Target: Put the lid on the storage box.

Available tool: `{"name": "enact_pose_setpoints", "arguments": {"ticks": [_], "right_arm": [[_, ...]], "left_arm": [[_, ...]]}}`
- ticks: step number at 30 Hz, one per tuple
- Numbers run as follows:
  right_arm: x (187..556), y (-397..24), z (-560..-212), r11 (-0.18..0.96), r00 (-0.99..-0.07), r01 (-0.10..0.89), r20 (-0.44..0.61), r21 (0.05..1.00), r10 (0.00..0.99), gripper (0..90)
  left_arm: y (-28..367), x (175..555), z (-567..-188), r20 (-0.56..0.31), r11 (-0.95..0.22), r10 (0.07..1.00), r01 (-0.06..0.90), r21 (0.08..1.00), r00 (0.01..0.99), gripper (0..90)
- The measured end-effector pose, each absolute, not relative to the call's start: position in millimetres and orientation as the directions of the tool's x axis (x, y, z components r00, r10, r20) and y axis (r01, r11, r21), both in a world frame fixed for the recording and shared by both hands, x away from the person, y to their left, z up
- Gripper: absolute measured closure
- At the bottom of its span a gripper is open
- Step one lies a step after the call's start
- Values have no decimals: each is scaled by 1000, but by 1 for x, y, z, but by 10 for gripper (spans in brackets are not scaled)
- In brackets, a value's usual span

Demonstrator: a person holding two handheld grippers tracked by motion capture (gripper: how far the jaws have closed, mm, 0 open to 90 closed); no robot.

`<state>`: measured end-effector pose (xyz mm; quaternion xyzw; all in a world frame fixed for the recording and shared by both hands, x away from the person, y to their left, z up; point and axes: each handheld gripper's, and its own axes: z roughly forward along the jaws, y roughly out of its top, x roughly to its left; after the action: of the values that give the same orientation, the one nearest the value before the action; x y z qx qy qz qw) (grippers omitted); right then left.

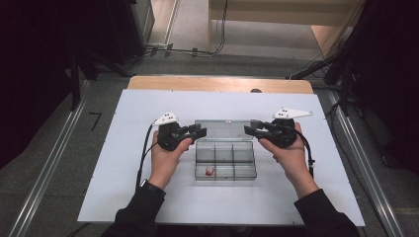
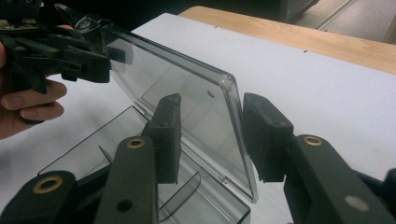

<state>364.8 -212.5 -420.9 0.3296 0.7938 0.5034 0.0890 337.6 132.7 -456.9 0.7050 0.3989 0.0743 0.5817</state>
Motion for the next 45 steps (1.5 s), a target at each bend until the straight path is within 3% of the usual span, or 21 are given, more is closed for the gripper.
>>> {"name": "enact_pose_setpoints", "arguments": {"ticks": [17,34,45], "right_arm": [[352,-217,-426,267,-779,418,191,868,597,560],[332,-218,-433,284,-783,382,145,879,605,517],[322,-223,-440,275,-782,384,152,881,604,475]], "left_arm": [[149,316,-454,-337,-15,671,466,884,661,562],[142,292,-461,-327,-83,639,484,871,696,885],[137,290,-457,-344,-66,612,480,875,712,898]]}}
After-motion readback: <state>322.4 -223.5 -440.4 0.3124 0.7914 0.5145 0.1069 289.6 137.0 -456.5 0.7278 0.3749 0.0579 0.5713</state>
